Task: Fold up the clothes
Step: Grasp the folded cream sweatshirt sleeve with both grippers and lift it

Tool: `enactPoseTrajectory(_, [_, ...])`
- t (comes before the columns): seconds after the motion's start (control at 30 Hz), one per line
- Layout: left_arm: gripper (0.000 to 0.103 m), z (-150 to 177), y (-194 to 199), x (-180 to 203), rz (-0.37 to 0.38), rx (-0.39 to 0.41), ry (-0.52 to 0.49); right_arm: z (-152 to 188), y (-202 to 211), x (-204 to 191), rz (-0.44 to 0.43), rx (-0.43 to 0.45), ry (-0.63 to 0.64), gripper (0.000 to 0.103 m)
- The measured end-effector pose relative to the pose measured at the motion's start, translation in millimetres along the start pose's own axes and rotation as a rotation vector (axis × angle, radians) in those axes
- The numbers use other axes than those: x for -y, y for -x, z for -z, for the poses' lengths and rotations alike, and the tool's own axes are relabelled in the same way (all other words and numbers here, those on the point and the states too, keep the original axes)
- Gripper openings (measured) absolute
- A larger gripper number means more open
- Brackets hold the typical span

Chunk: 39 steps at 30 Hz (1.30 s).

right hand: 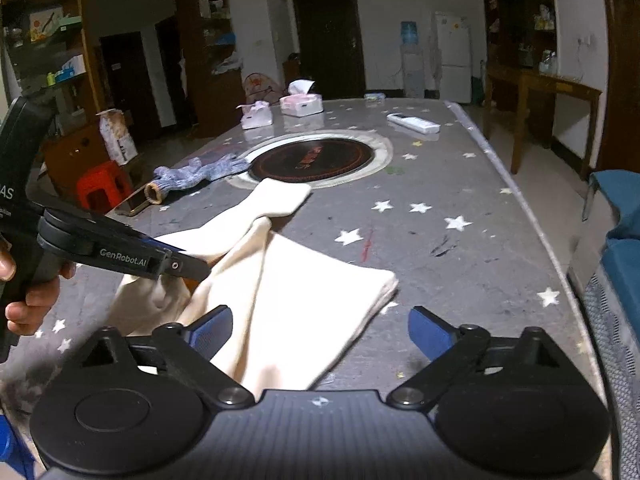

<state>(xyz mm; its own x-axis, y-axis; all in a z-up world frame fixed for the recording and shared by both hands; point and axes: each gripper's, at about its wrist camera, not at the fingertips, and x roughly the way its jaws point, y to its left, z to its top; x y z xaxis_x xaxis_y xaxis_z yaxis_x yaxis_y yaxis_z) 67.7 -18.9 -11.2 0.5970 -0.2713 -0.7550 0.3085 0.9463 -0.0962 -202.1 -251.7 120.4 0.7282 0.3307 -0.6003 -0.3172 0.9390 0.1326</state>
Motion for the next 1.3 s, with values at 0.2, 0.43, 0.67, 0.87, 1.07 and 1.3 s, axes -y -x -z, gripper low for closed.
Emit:
enactPoseTrajectory(0.2, [0.006,7,16,-14,0.002,0.032,0.034,0,-3,-10,-0.056,-0.023,0.019,0.085])
enactPoseTrajectory(0.43, [0.005,18,29,-27,-0.025,0.05,0.067,-9,-23,-35,-0.115,-0.094,0.051,0.077])
enactPoseTrajectory(0.67, [0.003,25,42,-36,-0.054,0.075,0.091,-9,-46,-49,-0.121,-0.133,0.084,0.068])
enactPoseTrajectory(0.87, [0.002,33,53,-49,-0.09,0.084,0.107,-6,-66,-53,-0.095,-0.182,0.084,0.058])
enactPoseTrajectory(1.07, [0.006,28,57,-41,-0.062,0.098,0.084,-5,-70,-56,-0.085,-0.175,0.092,0.054])
enactPoseTrajectory(1.3, [0.048,11,40,-11,-0.023,0.104,0.039,-8,-72,-56,-0.086,-0.159,0.086,0.054])
